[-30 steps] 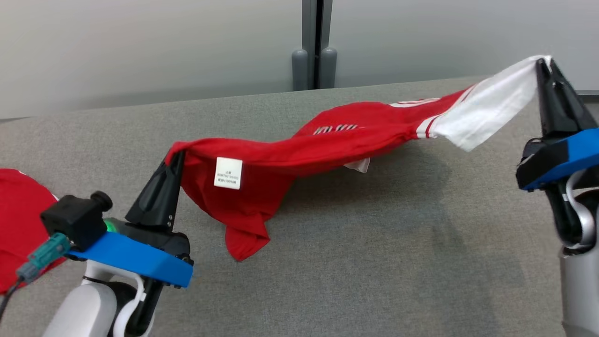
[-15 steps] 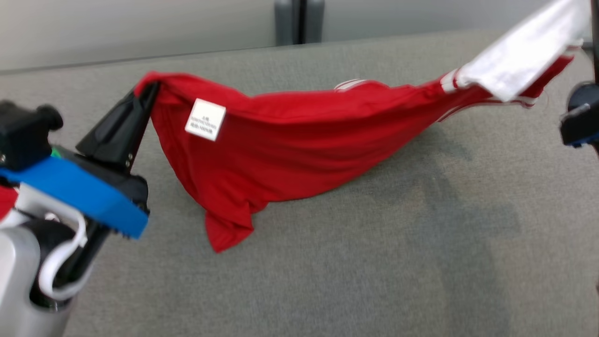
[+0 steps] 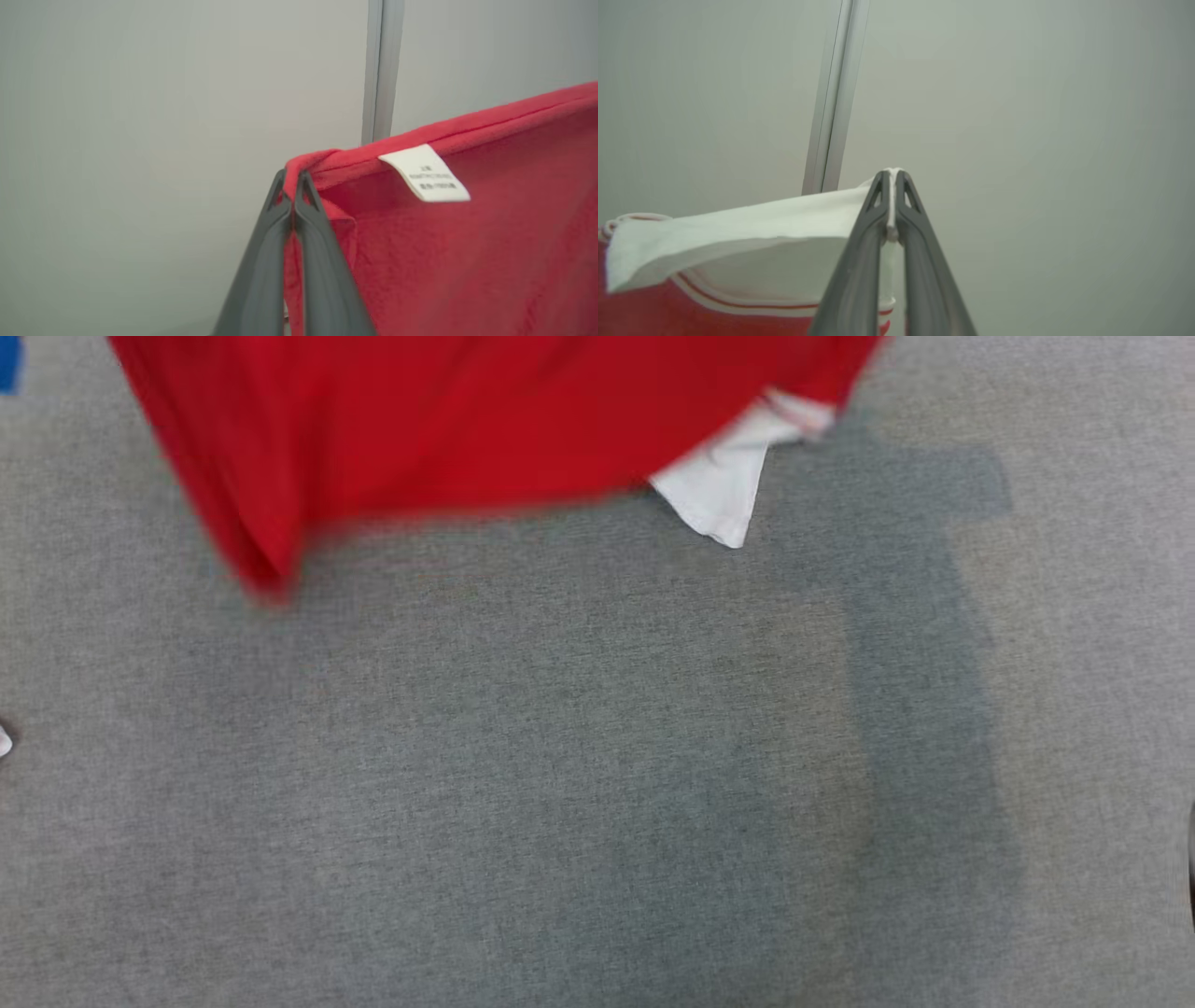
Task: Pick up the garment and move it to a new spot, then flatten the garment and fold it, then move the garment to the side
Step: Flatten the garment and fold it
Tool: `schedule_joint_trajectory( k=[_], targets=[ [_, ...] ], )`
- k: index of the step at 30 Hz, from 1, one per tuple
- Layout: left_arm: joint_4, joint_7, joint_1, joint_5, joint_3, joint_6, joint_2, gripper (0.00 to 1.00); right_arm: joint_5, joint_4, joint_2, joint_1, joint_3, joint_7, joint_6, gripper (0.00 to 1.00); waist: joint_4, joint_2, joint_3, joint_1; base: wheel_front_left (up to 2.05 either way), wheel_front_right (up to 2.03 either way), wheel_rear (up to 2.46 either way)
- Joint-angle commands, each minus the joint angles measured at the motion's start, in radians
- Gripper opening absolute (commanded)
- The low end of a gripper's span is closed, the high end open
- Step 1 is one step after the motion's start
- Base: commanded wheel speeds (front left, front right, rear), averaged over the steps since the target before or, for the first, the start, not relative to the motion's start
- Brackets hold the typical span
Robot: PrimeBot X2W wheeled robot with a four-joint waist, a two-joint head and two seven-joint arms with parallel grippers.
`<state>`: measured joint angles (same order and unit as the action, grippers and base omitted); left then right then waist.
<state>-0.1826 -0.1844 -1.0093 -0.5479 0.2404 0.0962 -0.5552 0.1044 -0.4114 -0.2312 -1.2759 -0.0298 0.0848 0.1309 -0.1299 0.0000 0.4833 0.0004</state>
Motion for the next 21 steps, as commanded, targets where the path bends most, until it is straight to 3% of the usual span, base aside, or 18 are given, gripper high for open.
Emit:
schedule_joint_trajectory(
  k=[1,6,9,16,21],
  targets=[
    [-0.014,0.028,-0.04,0.017,-0.002,-0.002,0.0,0.0,-0.022,-0.019,0.004,-0.049,-0.025,0.038,0.0,0.0,-0.003,0.0,-0.005,-0.0004,0.0,0.0,0.0],
    [-0.062,0.135,-0.109,0.047,-0.004,0.0,0.021,0.0,-0.101,-0.083,0.026,-0.147,-0.059,0.138,0.0,0.0,0.0,0.0,-0.021,-0.0004,0.0,0.0,0.0],
    [-0.084,0.174,-0.065,0.057,0.021,0.009,0.029,0.0,-0.107,-0.1,0.011,-0.097,-0.05,0.163,0.0,0.0,0.004,0.0,-0.024,-0.0004,0.0,0.0,0.0],
    [-0.17,0.287,0.134,0.07,0.112,0.02,0.083,0.0,-0.016,-0.078,-0.024,0.251,0.007,0.169,0.0,0.0,0.029,0.0,-0.049,-0.0004,0.0,0.0,0.0],
    [-0.247,0.328,0.316,0.044,0.152,0.017,0.116,0.0,0.078,-0.052,0.002,0.565,-0.037,0.023,0.0,0.0,0.022,0.0,-0.106,-0.0004,0.0,0.0,0.0]
  ],
)
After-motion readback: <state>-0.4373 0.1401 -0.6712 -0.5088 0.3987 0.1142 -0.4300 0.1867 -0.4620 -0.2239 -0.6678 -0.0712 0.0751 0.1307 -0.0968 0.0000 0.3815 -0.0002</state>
